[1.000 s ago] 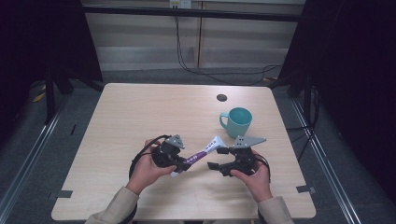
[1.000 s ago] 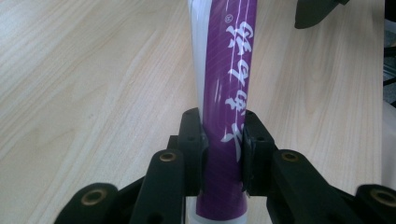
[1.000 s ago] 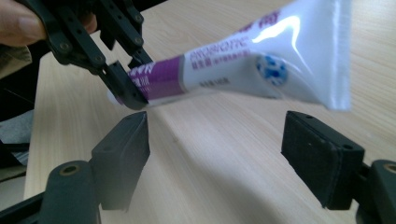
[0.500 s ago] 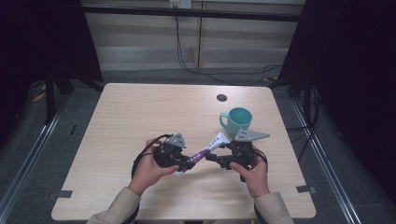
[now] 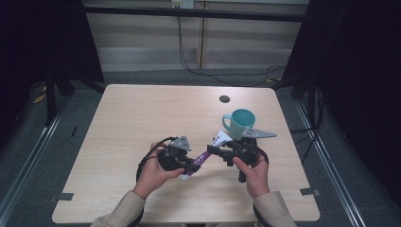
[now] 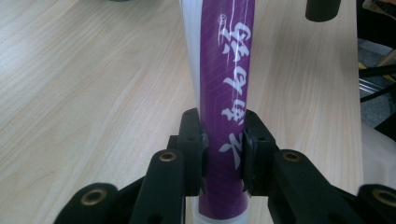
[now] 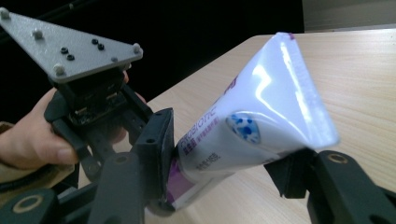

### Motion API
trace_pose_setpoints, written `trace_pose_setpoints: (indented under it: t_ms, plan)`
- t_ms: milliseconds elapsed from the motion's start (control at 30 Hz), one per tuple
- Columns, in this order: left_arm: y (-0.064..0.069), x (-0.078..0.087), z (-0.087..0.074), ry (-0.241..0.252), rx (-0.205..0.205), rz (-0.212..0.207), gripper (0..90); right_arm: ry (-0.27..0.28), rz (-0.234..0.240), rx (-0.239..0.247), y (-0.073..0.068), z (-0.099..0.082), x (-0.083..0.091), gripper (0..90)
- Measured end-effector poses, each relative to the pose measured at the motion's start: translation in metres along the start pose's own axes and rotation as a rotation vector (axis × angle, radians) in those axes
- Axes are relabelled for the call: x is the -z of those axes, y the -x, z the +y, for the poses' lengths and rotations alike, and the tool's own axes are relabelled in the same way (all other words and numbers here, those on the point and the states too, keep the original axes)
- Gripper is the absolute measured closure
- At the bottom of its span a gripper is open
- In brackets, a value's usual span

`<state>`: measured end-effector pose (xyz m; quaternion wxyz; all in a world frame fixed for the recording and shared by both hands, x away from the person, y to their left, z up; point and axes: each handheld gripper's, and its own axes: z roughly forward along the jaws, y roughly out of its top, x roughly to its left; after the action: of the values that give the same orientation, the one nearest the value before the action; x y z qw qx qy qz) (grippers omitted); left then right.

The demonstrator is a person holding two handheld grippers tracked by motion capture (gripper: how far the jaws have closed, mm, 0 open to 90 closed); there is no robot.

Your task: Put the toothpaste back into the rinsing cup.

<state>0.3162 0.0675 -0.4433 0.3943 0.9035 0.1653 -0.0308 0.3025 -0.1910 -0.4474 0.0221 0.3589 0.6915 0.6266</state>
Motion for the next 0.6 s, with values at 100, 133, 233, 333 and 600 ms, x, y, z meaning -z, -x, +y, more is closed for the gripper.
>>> trace_pose_setpoints:
  t_ms: [100,133,233,333,600]
  plan:
    - [0.0006,-0.0012,0.0001,0.006,0.012,-0.001,73.5,0.003,0.01,-0.035,0.0011,0.0008,0.0,51.0]
    - [0.0003,-0.0015,0.0001,0.012,0.006,0.001,73.4,0.009,0.019,-0.054,0.0014,0.0015,0.0006,53.3]
    - [0.0009,-0.0021,0.0003,0.028,0.018,-0.005,73.6,0.017,0.03,-0.077,0.0016,0.0023,0.0011,54.6]
    - [0.0013,-0.0005,0.0021,0.057,0.035,-0.011,73.8,0.075,0.037,-0.094,0.0005,0.0028,0.0004,54.2]
    - [0.0023,-0.0013,0.0043,0.057,0.03,-0.007,73.9,0.076,0.045,-0.104,-0.0007,-0.0032,-0.004,52.3]
